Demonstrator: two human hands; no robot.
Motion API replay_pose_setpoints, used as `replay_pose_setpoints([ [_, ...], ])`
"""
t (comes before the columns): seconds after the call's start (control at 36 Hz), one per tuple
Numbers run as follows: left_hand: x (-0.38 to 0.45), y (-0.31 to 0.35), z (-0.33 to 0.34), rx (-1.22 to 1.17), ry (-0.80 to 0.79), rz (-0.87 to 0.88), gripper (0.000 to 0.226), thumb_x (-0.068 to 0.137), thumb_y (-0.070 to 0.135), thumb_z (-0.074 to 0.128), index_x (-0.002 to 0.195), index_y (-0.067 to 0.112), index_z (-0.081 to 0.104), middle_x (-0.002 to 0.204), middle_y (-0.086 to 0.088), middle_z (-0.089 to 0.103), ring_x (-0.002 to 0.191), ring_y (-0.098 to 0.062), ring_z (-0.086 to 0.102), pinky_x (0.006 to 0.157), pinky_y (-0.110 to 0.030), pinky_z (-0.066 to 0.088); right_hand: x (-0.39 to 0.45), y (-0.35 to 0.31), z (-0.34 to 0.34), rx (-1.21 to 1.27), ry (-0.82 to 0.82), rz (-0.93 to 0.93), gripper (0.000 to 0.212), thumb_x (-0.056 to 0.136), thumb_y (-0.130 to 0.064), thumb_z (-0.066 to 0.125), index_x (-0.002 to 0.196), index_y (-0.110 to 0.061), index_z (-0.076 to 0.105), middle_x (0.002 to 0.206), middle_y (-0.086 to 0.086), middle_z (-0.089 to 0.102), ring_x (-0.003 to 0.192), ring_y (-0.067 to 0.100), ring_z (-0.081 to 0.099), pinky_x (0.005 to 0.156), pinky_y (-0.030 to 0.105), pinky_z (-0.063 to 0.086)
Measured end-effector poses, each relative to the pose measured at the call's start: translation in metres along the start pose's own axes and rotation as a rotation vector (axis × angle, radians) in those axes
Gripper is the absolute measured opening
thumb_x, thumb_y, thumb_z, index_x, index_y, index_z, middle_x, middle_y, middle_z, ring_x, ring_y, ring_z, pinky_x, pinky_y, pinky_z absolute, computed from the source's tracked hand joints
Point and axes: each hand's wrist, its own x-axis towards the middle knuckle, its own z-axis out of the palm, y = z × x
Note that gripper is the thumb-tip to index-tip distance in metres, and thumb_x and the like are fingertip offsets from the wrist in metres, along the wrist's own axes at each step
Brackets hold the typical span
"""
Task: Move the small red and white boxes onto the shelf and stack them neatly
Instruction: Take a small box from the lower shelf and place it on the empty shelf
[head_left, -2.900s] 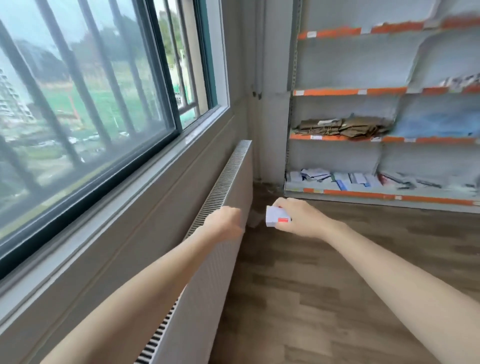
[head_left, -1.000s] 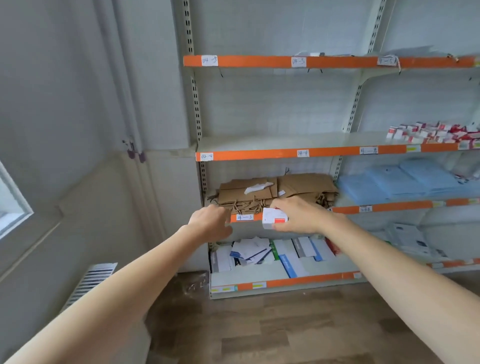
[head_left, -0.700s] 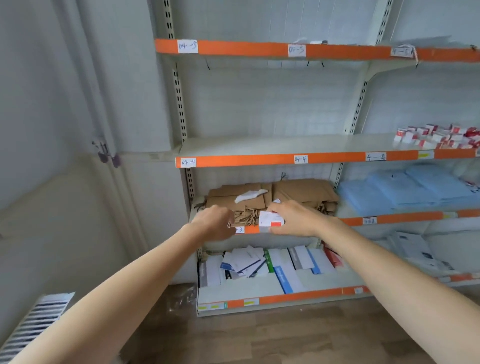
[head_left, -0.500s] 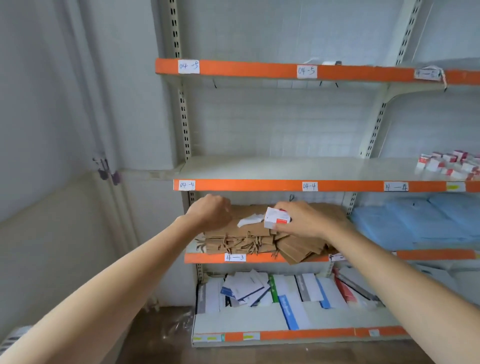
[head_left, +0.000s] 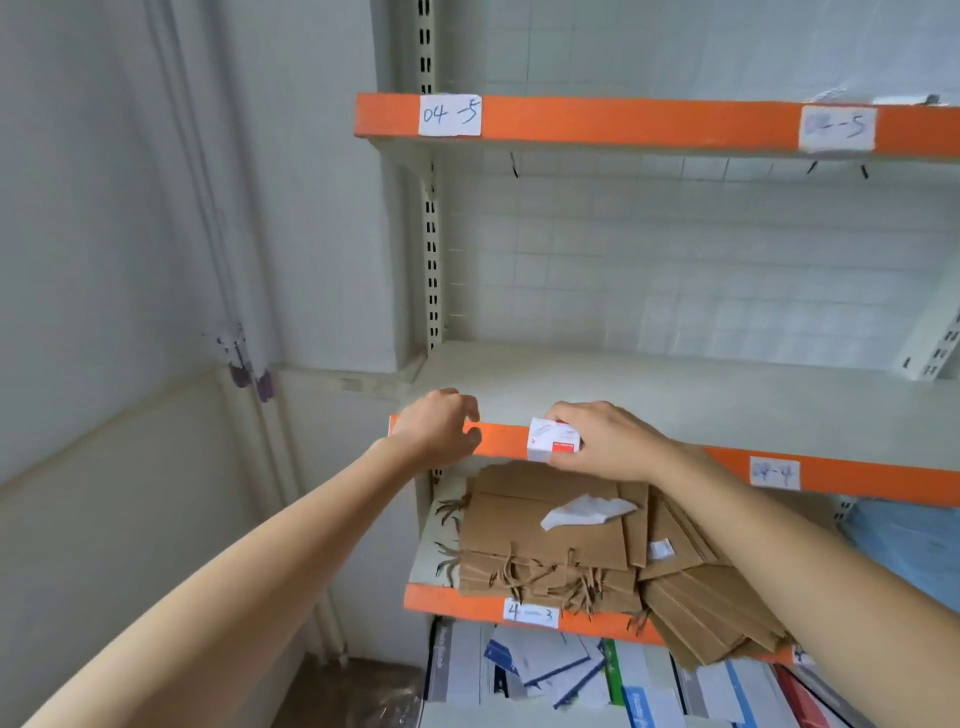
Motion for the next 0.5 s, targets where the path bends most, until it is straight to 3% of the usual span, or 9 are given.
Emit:
replay_pose_setpoints([
  [0.17,0.074,-0.04,-0.005,-0.006,0.003,0.004,0.029,0.091,0.028,0.053,0.116,0.016,0.06,0.119,-0.004,0.06,0.11,-0.022,0.056,0.088,-0.035,0.047,0.081,0.009,-0.009,0.016,0.049,0.021,0.039,0.085,-0.041,0.061,0.115,-0.019,0.052,0.107,0.005,0.061,0.083,0.021,0.051,0.069,0.031,0.04],
  [0.36,0.133,-0.057,0.025,-0.011,-0.084,0.017,0.03,0.089,0.03,0.055,0.116,0.016,0.06,0.118,-0.004,0.059,0.108,-0.022,0.056,0.091,-0.035,0.047,0.138,0.036,0.009,0.009,-0.058,0.021,0.039,0.084,-0.036,0.061,0.118,-0.017,0.051,0.11,0.005,0.06,0.09,0.024,0.054,0.068,0.03,0.04],
  [0.5,0.17,-0.063,0.036,-0.039,-0.076,-0.037,0.031,0.089,0.028,0.056,0.117,0.016,0.06,0.118,-0.005,0.058,0.11,-0.023,0.054,0.093,-0.034,0.044,0.179,0.07,0.009,0.055,-0.029,0.034,0.034,0.085,-0.032,0.061,0.114,-0.017,0.053,0.099,0.005,0.059,0.08,0.022,0.048,0.059,0.027,0.034],
])
